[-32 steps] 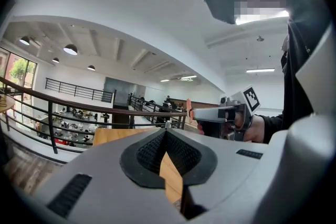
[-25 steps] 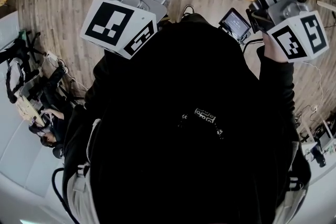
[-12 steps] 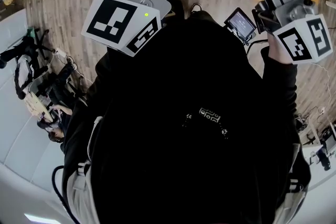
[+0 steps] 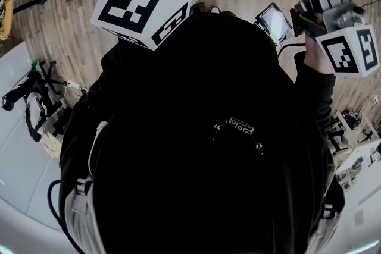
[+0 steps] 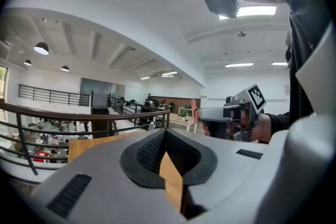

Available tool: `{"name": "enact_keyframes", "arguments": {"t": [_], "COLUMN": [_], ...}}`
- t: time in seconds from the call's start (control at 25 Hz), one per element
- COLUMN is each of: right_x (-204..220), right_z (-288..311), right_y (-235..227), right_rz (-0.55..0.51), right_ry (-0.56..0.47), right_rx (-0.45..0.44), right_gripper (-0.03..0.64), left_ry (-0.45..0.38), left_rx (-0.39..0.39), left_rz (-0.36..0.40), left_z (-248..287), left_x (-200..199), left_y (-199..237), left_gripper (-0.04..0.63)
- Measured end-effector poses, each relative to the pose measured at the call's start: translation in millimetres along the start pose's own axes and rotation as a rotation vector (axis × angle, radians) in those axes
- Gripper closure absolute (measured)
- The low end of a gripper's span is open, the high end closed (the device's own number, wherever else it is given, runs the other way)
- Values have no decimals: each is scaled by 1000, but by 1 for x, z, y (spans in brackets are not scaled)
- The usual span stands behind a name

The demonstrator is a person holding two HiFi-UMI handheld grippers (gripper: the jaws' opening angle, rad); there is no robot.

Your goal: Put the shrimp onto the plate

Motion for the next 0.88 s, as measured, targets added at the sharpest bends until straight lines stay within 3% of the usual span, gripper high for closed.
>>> {"name": "enact_keyframes", "arguments": {"t": [0.16,0.36,0.56,0.88], "right_x": [0,1,-5,-8], "right_z": [0,2,33,97], "right_y": [-1,-24,-19,-15], "right_rz": [18,21,17,-11], "right_ry": [-3,1,13,31], "right_rx": [90,166,171,136], "right_gripper": [541,541,541,541], "left_ry": [12,48,100,80], "left_rx": [91,211,274,229], "left_rz": [-31,-17,-19,-25], "left_z": [14,49,53,47], "left_x": [1,8,12,10], "left_y": [15,21,45,107], "left_gripper": [598,598,598,598]}}
Point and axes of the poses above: the fingertips, and each gripper's own axes: z forward along the fingers, y to its left, x out of its underside, the point moved 7 cm from there along -z, backward along the fingers, and after that the axes turned 4 degrees about x, right-handed, at the moved point
